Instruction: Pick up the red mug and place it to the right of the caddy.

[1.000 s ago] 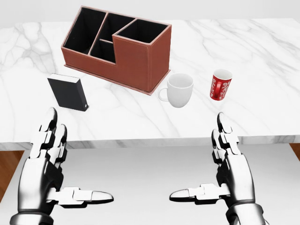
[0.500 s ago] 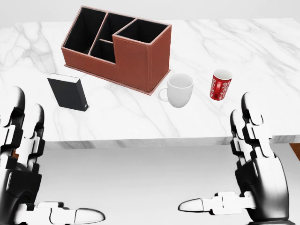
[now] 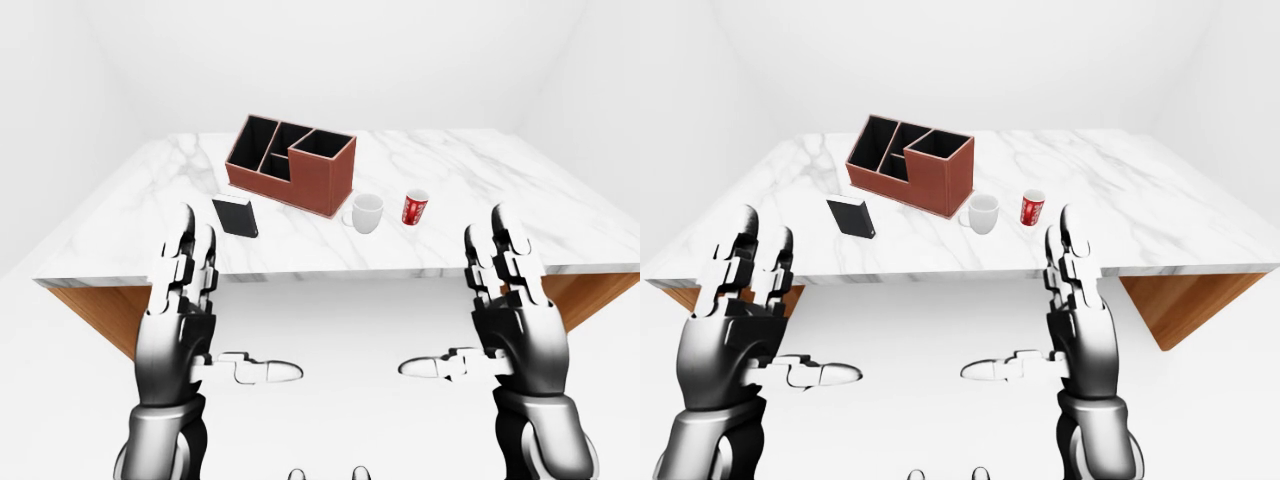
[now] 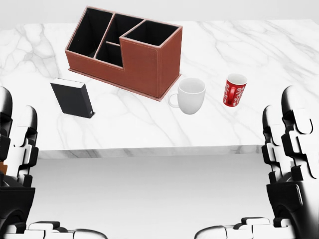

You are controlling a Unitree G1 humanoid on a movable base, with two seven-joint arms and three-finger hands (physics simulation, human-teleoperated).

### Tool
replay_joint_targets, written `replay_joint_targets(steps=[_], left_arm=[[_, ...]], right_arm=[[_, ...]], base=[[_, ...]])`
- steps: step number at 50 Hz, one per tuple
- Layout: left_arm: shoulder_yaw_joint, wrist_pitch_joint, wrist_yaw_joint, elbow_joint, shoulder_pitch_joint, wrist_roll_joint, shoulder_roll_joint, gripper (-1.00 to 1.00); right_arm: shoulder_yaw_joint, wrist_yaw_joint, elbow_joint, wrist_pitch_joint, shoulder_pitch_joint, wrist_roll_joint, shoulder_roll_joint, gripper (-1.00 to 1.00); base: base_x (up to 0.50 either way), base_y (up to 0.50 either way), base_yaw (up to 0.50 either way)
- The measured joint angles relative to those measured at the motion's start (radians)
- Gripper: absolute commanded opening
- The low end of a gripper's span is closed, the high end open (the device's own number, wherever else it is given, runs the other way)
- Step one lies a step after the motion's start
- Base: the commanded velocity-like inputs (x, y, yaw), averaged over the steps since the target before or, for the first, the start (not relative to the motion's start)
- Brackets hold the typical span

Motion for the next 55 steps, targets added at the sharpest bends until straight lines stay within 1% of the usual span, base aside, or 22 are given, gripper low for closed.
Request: replay_joint_targets(steps=[23, 37, 55], left_arm=[[0.002, 0.000, -0.003, -0.022, 0.008, 0.002, -0.002, 1.00], [-0.010, 0.000, 0.002, -0.023, 0.012, 0.009, 0.001, 1.00], [0.002, 0.000, -0.003, -0.041, 0.016, 0.000, -0.001, 1.00]], right_arm=[[-0.002, 0.001, -0.016, 0.000, 0.004, 0.005, 0.003, 1.00], [0.002, 0.010, -0.004, 0.000, 0.007, 0.017, 0.000, 1.00], [-0.002, 0.014, -0.003, 0.000, 0.010, 0.025, 0.000, 1.00]], base=[[0.02, -0.01, 0.00], [0.48, -0.12, 0.00], [0.50, -0.12, 0.00]])
